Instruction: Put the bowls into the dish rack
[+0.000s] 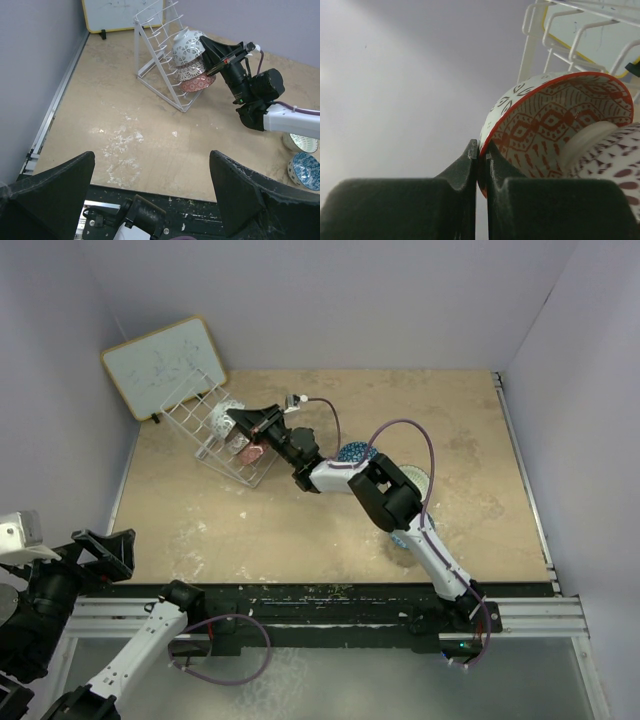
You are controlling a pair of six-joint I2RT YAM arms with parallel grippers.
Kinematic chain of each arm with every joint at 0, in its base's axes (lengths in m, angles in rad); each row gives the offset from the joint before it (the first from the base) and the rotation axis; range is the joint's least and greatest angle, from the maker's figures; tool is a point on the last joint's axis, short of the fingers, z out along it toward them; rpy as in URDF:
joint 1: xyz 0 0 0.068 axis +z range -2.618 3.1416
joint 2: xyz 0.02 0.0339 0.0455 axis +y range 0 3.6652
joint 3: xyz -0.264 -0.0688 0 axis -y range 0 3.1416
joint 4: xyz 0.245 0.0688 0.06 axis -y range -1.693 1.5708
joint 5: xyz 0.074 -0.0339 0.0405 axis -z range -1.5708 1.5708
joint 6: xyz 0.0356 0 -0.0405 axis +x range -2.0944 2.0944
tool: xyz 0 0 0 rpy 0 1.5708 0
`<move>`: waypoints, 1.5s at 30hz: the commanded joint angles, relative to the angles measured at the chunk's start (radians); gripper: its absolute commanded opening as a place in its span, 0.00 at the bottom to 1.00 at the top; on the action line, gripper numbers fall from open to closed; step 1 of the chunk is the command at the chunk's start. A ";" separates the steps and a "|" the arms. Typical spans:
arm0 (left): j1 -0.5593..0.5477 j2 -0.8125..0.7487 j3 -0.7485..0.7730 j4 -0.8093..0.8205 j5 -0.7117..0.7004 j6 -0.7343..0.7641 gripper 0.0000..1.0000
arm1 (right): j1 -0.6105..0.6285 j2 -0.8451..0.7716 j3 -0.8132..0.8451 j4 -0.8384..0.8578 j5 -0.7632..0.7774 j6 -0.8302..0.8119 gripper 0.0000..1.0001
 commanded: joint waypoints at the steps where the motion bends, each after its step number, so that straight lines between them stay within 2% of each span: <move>1: 0.000 0.008 0.026 0.002 -0.016 0.008 0.99 | 0.002 -0.012 0.055 0.069 -0.004 0.031 0.09; 9: 0.001 0.006 0.021 0.001 -0.017 0.002 0.99 | -0.002 -0.010 0.056 0.052 -0.008 0.038 0.17; 17: 0.000 0.007 0.021 0.007 -0.012 -0.001 0.99 | -0.006 -0.102 -0.027 -0.096 0.000 0.037 0.25; 33: 0.000 0.005 0.020 0.013 -0.011 -0.002 0.99 | -0.012 -0.207 -0.082 -0.367 0.010 0.024 0.32; 45: 0.001 -0.001 0.009 0.019 -0.014 0.000 0.99 | -0.017 -0.291 -0.158 -0.468 0.038 -0.007 0.33</move>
